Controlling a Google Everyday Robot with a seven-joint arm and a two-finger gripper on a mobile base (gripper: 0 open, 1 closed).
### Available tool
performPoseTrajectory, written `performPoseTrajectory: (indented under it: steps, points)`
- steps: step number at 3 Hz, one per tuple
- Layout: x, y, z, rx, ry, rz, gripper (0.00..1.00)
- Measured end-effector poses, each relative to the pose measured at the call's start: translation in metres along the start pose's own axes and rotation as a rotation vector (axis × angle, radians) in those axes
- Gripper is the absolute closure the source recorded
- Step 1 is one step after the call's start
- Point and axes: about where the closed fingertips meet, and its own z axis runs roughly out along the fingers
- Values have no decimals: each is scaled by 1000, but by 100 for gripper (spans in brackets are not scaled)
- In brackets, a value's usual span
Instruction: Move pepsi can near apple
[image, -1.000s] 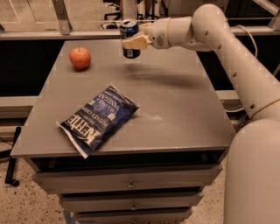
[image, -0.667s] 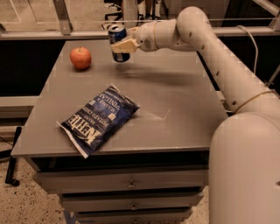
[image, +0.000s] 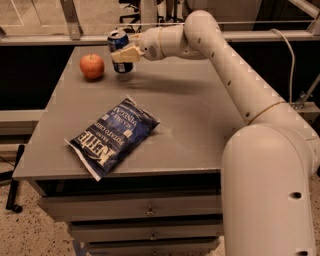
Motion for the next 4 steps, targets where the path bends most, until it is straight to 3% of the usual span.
performPoseTrajectory:
  steps: [1, 2, 4]
  points:
    - [-4, 11, 20, -36, -9, 12, 81]
    - [3, 14, 34, -54, 3, 19, 51]
    - [14, 5, 38, -55, 22, 0, 4]
